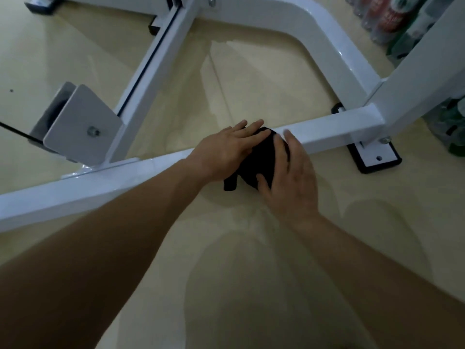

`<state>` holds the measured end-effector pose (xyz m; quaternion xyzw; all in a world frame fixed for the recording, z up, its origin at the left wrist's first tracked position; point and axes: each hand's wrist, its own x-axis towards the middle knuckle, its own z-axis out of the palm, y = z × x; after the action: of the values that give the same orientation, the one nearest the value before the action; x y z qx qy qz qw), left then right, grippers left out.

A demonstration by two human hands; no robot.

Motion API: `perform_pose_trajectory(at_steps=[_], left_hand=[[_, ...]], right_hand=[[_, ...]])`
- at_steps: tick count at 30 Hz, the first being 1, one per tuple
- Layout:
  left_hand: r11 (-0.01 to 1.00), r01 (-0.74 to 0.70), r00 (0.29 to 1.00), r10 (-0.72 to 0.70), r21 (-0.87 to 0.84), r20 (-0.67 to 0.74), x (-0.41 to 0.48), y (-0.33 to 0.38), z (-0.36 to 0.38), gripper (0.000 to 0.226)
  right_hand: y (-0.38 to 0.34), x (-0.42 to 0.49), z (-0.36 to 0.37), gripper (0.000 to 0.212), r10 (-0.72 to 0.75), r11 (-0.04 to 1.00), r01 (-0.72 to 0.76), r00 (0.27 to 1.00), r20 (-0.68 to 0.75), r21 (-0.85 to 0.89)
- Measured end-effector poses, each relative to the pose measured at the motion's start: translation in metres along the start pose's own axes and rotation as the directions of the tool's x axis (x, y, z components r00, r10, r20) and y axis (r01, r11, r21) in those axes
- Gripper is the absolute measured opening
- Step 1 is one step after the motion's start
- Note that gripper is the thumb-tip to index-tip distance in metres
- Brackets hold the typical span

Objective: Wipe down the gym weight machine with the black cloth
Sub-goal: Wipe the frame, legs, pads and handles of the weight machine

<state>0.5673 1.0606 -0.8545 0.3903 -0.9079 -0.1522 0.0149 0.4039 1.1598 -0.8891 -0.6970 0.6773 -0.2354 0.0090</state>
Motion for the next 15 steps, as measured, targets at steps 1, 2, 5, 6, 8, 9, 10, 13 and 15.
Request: perform_pose_trajectory(at_steps=[1, 2, 5, 6, 8, 9, 10, 13, 15], left_hand=[[1.000, -0.015, 1.000, 0.015, 0.000, -0.005, 0.002, -0.001, 0.002, 0.052], [0.999, -0.044, 0.999, 0.044, 0.012, -0.016, 0.002, -0.003, 0.005, 0.053], [0.989, -0.063, 0.994, 0.074, 0.133, -0.082, -0.014, -0.010, 0.018, 0.060], [0.983, -0.032, 0.992, 0.053, 0.182, -0.111, -0.022, -0.012, 0.022, 0.064], [0.966, 0.046, 0.989, -0.007, 0.256, -0.149, -0.038, -0.015, 0.029, 0.073], [0.957, 0.085, 0.984, -0.038, 0.276, -0.172, -0.045, -0.018, 0.033, 0.076], [0.948, 0.127, 0.977, -0.069, 0.291, -0.200, -0.054, -0.021, 0.035, 0.077], [0.915, 0.236, 0.952, -0.151, 0.327, -0.267, -0.090, -0.040, 0.034, 0.072], [0.905, 0.266, 0.942, -0.171, 0.333, -0.288, -0.121, -0.056, 0.030, 0.071]], right_hand=[[0.011, 0.012, 0.001, 0.078, -0.166, 0.980, 0.168, 0.986, 0.034, -0.102], [0.022, 0.027, 0.002, 0.084, -0.297, 0.935, 0.311, 0.949, 0.105, -0.172], [0.040, 0.069, 0.005, 0.102, -0.496, 0.803, 0.565, 0.810, 0.313, -0.190], [0.039, 0.078, 0.006, 0.105, -0.520, 0.776, 0.606, 0.772, 0.365, -0.175], [0.027, 0.088, 0.011, 0.109, -0.535, 0.755, 0.641, 0.725, 0.434, -0.141], [0.018, 0.090, 0.016, 0.111, -0.537, 0.756, 0.644, 0.715, 0.448, -0.122], [0.006, 0.091, 0.021, 0.112, -0.542, 0.755, 0.647, 0.707, 0.454, -0.106], [-0.042, 0.088, 0.039, 0.113, -0.608, 0.706, 0.702, 0.667, 0.430, -0.093], [-0.075, 0.086, 0.049, 0.112, -0.655, 0.659, 0.747, 0.625, 0.424, -0.083]])
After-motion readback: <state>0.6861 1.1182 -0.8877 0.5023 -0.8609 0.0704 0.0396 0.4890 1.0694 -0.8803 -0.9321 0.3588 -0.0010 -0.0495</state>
